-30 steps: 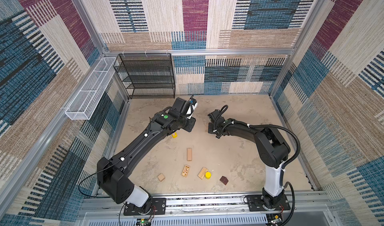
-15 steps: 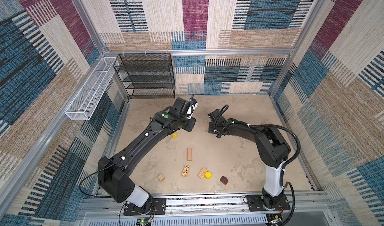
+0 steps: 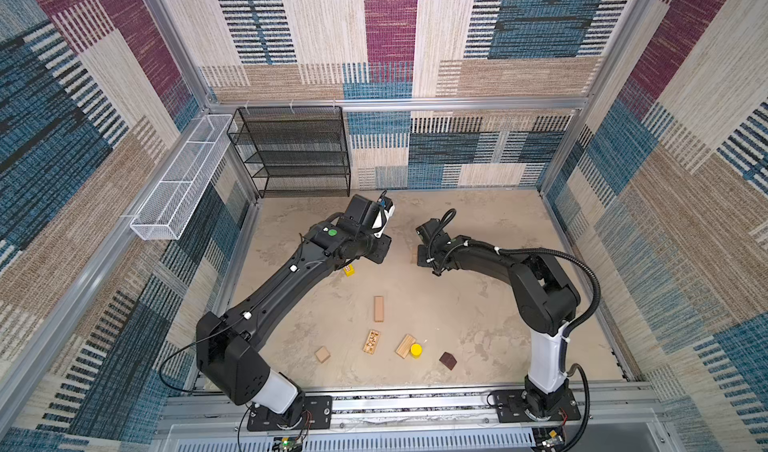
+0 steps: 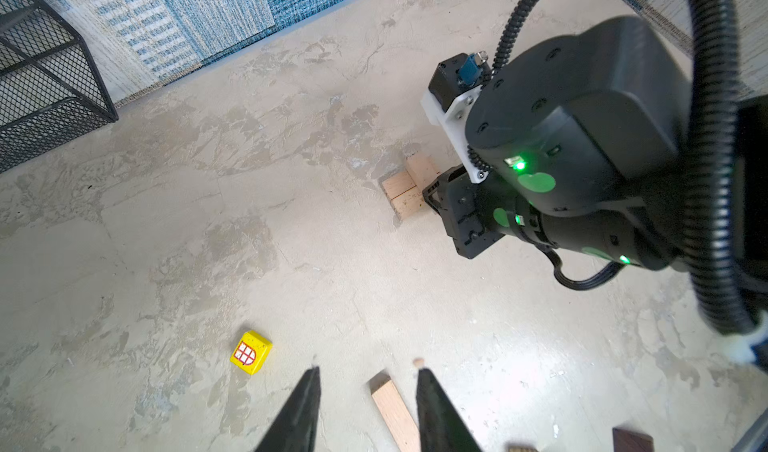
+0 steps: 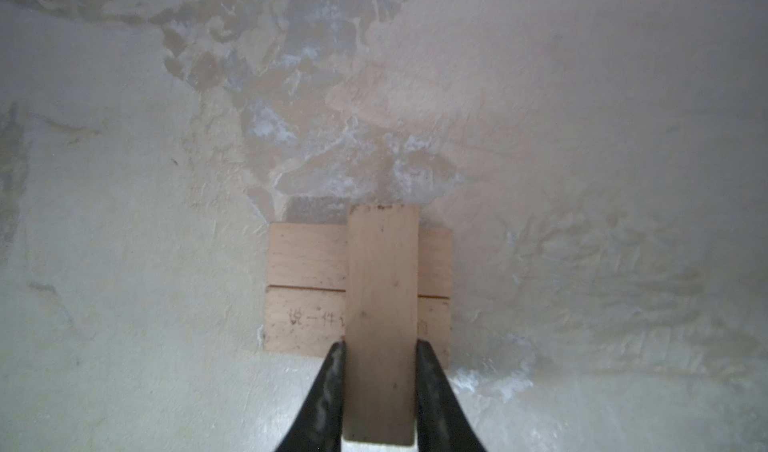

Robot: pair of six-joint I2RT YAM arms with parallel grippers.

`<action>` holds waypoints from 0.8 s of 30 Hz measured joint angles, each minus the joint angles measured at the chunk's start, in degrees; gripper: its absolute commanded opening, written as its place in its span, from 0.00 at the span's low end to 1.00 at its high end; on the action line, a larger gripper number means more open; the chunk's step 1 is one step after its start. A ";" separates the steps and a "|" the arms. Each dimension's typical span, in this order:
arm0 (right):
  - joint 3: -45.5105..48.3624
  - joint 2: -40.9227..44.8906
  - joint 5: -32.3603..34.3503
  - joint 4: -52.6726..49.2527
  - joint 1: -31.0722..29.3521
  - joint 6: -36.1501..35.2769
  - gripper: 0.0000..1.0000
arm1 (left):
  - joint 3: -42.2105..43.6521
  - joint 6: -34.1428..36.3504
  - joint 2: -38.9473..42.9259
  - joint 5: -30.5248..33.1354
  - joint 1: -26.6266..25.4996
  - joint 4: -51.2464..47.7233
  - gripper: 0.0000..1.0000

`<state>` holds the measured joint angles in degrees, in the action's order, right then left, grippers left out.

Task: Build the wood block tower
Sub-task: 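Nudge the top block with the right gripper fingers to center it across the pair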

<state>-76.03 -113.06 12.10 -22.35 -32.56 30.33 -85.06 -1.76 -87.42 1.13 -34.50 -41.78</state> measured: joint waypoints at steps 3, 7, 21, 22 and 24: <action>0.00 -0.02 0.00 0.00 0.00 0.00 0.29 | 0.00 -0.02 -0.13 -0.02 0.11 0.00 0.43; 0.00 -0.07 -0.04 0.00 0.00 0.00 0.32 | 0.00 -0.09 -0.35 -0.04 0.15 0.00 0.43; -0.09 -0.37 -0.17 -0.66 0.00 0.00 0.41 | -0.02 -0.24 -1.07 -0.66 0.37 0.00 0.43; -0.09 -0.37 -0.17 -0.66 0.00 0.00 0.43 | -0.02 -0.26 -1.07 -0.68 0.37 0.00 0.43; -0.20 -0.31 -0.68 -0.72 0.00 0.00 0.49 | -0.02 -0.46 -1.14 -0.90 0.39 0.00 0.43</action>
<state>-76.23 -113.36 11.42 -23.07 -32.56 30.33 -85.08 -2.22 -88.55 0.23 -34.11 -41.78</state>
